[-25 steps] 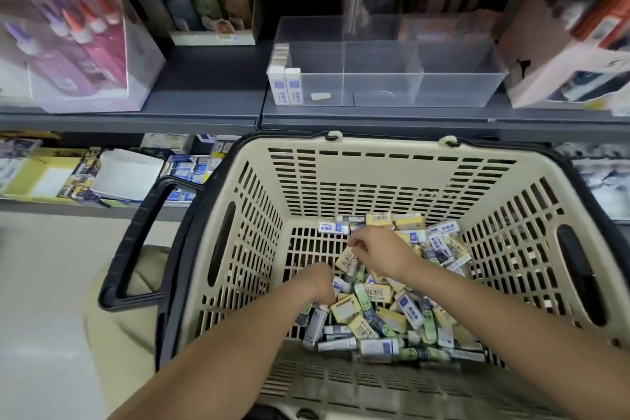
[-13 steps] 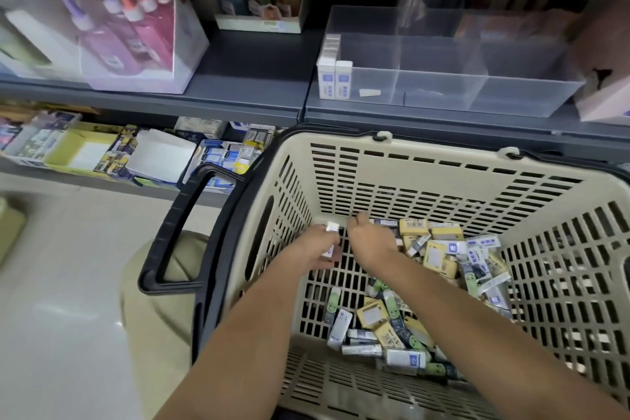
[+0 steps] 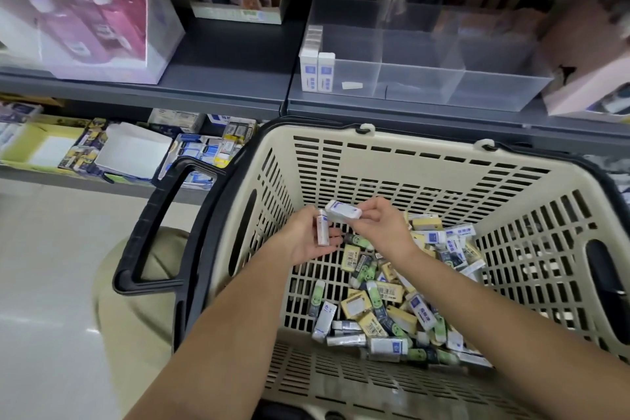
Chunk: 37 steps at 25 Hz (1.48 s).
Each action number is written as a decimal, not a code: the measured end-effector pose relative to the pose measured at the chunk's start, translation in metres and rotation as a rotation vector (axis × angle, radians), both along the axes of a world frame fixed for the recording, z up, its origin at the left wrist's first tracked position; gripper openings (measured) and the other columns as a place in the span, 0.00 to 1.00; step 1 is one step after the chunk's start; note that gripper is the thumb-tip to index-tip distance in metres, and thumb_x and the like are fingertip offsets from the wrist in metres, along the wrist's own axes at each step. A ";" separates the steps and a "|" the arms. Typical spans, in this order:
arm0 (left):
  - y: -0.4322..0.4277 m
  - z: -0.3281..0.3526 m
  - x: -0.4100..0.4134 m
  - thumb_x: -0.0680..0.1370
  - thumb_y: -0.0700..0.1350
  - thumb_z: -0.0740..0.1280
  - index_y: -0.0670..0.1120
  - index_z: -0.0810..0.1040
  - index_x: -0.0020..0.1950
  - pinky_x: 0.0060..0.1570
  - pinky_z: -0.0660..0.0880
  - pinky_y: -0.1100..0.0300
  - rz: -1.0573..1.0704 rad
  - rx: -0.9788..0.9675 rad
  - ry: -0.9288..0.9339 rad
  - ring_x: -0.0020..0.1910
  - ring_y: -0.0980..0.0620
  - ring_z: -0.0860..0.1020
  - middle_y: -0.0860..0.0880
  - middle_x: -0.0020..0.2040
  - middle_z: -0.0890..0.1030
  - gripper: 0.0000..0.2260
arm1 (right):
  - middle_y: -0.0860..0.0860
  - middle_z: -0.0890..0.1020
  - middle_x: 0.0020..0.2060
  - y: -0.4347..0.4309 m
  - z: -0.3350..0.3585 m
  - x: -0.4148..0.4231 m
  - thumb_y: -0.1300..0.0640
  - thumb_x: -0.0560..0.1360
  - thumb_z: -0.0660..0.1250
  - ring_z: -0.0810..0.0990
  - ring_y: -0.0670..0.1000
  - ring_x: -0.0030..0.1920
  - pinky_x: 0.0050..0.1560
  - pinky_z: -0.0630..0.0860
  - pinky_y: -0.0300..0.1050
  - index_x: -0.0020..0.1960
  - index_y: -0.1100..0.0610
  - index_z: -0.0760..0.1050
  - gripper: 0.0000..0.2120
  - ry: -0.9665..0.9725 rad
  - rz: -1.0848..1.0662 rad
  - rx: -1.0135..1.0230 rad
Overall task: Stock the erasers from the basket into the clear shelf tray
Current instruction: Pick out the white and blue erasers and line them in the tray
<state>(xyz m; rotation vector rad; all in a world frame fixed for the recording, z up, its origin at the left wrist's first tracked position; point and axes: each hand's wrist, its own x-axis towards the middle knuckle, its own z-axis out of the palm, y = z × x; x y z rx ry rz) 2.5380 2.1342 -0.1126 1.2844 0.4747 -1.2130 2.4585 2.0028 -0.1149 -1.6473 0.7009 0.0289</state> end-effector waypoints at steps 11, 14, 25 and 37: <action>0.007 -0.003 0.000 0.75 0.35 0.66 0.45 0.75 0.54 0.41 0.77 0.55 -0.101 0.112 -0.164 0.41 0.51 0.78 0.46 0.42 0.79 0.09 | 0.45 0.81 0.44 0.015 -0.009 -0.032 0.56 0.74 0.68 0.78 0.44 0.43 0.50 0.77 0.42 0.47 0.54 0.79 0.04 0.134 0.829 -0.462; 0.007 -0.002 -0.002 0.75 0.35 0.66 0.45 0.75 0.49 0.37 0.76 0.57 -0.157 0.121 -0.140 0.39 0.51 0.77 0.46 0.41 0.77 0.07 | 0.49 0.79 0.57 0.029 -0.018 -0.046 0.57 0.74 0.67 0.77 0.48 0.53 0.55 0.72 0.42 0.60 0.52 0.76 0.14 0.127 1.166 -0.608; 0.011 0.002 -0.004 0.77 0.58 0.63 0.44 0.76 0.46 0.43 0.75 0.54 -0.218 0.037 -0.049 0.39 0.50 0.76 0.48 0.40 0.78 0.16 | 0.49 0.80 0.50 0.041 -0.025 -0.055 0.55 0.73 0.69 0.76 0.50 0.52 0.59 0.66 0.44 0.58 0.52 0.73 0.15 0.133 1.150 -0.719; -0.008 0.006 -0.017 0.68 0.48 0.74 0.43 0.77 0.58 0.48 0.77 0.55 -0.398 -0.140 -0.081 0.48 0.50 0.81 0.46 0.50 0.82 0.20 | 0.56 0.83 0.46 -0.002 0.030 -0.038 0.64 0.72 0.70 0.81 0.51 0.44 0.50 0.79 0.42 0.54 0.60 0.77 0.11 0.145 0.273 0.055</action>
